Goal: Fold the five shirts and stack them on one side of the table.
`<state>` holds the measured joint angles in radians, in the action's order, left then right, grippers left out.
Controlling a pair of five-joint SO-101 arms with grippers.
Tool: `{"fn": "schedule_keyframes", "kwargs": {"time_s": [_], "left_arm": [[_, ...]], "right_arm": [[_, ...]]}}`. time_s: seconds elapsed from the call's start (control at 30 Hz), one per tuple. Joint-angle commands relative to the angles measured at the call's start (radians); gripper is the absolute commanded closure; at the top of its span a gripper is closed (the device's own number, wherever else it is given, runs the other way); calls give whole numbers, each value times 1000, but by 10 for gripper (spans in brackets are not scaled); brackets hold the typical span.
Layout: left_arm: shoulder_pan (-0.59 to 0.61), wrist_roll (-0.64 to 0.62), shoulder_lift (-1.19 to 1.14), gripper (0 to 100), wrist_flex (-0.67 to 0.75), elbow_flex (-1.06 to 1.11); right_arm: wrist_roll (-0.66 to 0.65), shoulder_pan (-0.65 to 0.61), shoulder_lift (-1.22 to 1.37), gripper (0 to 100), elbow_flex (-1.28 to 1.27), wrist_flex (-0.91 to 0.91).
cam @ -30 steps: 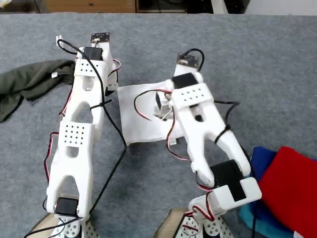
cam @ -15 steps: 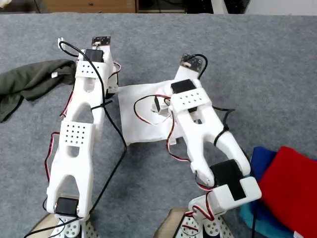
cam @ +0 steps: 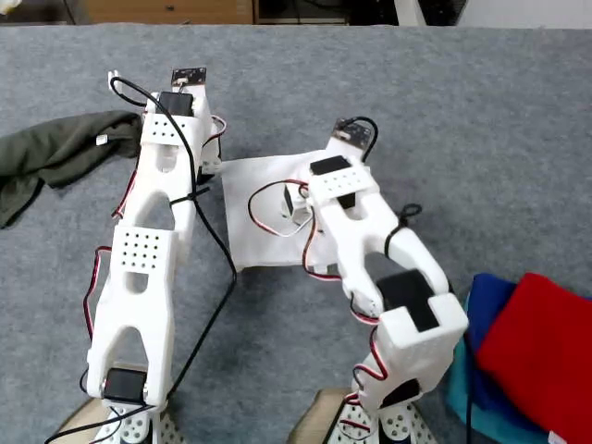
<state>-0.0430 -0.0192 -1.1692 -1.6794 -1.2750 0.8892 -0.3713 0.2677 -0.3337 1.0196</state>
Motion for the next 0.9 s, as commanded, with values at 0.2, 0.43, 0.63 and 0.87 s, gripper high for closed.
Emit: {"fn": "schedule_keyframes", "kwargs": {"time_s": [0.2,0.43,0.63,0.87], "left_arm": [[9,5,13,981,9,-40],[9,5,12,981,9,-40],[9,5,10,981,9,-40],[34,2,10,981,11,-60]], "right_arm": [[-78,22,24,963,21,-12],[-132,70,16,994,24,34],[-135,74,-50,995,79,123],[-281,174,-246,995,105,152]]}}
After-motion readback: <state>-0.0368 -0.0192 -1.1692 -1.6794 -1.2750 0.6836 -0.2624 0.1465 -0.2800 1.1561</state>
